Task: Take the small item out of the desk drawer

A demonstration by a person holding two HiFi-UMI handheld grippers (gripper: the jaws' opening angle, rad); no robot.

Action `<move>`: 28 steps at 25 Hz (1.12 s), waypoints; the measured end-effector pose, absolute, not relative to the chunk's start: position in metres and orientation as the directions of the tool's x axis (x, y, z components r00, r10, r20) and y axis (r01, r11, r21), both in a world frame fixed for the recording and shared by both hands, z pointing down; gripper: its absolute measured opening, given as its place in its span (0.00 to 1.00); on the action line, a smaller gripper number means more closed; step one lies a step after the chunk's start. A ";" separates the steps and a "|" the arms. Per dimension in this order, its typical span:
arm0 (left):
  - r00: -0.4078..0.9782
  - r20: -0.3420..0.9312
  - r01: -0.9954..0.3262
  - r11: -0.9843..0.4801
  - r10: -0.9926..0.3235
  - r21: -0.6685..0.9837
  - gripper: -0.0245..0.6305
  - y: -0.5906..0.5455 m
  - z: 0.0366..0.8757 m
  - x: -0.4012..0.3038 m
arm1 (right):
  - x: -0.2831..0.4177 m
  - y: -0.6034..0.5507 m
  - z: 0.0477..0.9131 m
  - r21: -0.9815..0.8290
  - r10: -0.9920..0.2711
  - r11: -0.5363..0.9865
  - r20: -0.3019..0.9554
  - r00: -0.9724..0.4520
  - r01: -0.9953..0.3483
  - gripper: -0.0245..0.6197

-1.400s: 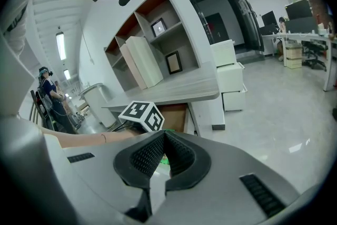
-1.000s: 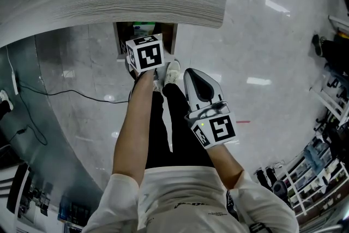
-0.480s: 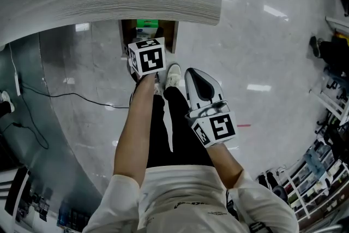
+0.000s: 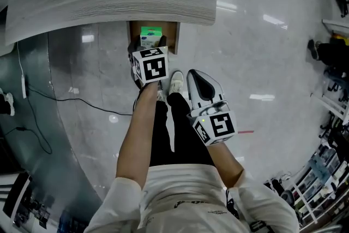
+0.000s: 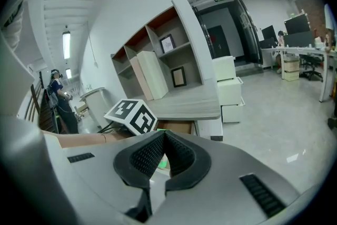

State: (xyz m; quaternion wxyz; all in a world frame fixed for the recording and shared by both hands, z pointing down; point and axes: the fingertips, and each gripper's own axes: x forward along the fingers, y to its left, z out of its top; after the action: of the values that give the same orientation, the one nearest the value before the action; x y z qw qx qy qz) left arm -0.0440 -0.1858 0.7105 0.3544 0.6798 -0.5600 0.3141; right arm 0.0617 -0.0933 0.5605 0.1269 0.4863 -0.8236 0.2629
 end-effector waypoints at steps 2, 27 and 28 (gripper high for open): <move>0.178 0.818 -0.983 -0.128 -0.546 0.129 0.58 -0.184 0.699 -0.044 | 0.060 -0.093 0.552 -0.301 -0.739 0.394 0.458 -0.494 -0.868 0.09; 0.230 0.711 -0.973 -0.171 -0.665 0.154 0.58 -0.135 0.524 -0.045 | 0.055 -0.070 0.424 -0.236 -0.795 0.390 0.401 -0.455 -0.890 0.09; 0.229 0.707 -0.973 -0.171 -0.669 0.154 0.58 -0.132 0.517 -0.046 | 0.054 -0.069 0.418 -0.234 -0.797 0.392 0.398 -0.455 -0.890 0.09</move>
State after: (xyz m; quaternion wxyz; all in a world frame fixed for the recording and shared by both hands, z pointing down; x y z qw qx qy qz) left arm -0.0461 -0.1320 0.5174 0.3031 0.7230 -0.5680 0.2505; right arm 0.0541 -0.0694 0.4178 0.1108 0.5100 -0.8267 0.2101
